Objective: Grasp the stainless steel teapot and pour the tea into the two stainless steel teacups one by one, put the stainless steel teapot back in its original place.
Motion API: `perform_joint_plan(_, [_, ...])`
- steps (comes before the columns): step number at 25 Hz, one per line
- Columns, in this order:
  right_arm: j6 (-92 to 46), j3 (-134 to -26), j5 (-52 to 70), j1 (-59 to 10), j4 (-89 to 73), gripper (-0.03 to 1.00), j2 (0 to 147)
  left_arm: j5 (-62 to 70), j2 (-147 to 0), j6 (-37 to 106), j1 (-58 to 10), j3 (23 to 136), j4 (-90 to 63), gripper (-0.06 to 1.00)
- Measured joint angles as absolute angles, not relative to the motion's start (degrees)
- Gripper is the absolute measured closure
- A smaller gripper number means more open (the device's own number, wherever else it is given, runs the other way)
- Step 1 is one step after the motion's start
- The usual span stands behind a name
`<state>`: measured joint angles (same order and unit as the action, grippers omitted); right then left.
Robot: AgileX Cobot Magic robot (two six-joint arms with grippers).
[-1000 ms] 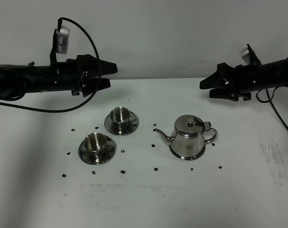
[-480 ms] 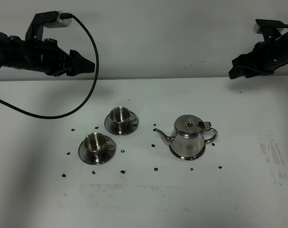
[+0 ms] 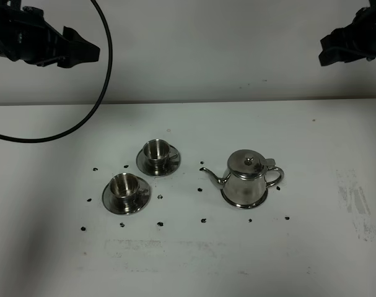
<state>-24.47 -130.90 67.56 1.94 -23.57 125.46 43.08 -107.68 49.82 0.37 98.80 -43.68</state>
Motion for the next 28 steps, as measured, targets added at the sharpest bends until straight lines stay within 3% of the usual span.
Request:
perform_joint_plan(7, [-25.07,-116.19,61.56,1.94,-25.20,0.48,108.11,40.53,-90.58,48.50,0.54,87.99,-41.74,0.33])
perform_joint_plan(17, [-40.64,-84.53,44.60,1.94,-42.20,0.48,83.81,34.05,-68.33,44.97,6.92,64.89,-40.74,0.33])
perform_joint_plan(28, [-60.95,-62.40,39.73,1.88,-65.82,0.48,76.52,33.25,-47.53,40.52,12.02,46.40,-39.08,0.33])
